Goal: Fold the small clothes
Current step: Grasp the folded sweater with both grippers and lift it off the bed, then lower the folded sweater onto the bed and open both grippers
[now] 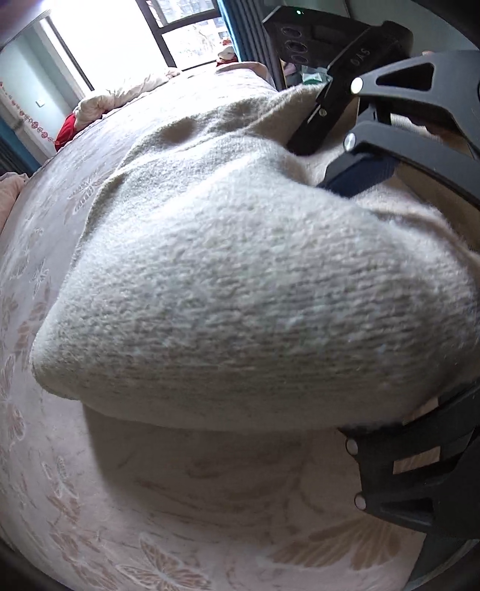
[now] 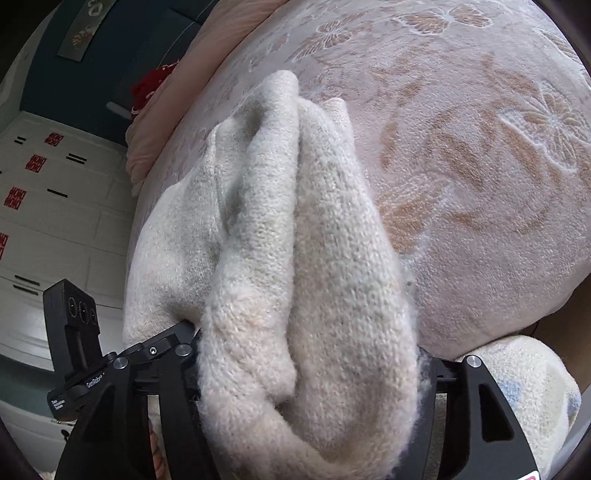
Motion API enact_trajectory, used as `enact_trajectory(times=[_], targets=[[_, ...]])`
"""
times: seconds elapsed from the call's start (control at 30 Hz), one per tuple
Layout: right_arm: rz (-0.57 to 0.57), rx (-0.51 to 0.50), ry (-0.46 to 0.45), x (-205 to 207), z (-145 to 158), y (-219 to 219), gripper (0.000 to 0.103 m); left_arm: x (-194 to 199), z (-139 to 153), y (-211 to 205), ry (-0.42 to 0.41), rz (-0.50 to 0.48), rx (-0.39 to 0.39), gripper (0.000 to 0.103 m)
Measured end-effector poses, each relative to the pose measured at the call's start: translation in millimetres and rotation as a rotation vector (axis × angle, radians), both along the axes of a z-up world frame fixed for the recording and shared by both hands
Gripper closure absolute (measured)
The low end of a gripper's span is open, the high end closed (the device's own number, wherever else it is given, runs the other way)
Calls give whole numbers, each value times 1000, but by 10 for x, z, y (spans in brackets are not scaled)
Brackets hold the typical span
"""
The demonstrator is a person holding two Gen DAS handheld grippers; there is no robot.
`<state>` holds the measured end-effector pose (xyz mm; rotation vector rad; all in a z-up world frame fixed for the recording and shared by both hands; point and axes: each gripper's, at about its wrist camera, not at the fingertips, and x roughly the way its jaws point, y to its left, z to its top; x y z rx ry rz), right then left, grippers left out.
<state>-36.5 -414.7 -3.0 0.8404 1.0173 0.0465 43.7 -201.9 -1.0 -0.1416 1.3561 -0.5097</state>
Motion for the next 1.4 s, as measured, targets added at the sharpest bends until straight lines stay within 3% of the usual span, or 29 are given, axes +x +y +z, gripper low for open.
enact_trajectory(times=[0.07,0.17,0.47,0.77,1.0,1.4], targets=[[11,-57,-25,2,155,95,62,-41,159,-35,-30,-22,22,45],[30,-149,-71,-40,470,241,66,-100,423,-45,-101,-60,53,55],[59,-341,-299,-301,1650,637,67,-372,1414,57,-285,-75,44,56],[57,-400,-515,-537,2461,1056,67,-718,2335,600,-520,-54,23,56],[83,-468,-646,-554,2910,1511,67,-821,2865,1017,-630,12,-14,56],[95,-484,-759,-386,3373,2095,67,-740,3391,1502,-772,71,-10,56]])
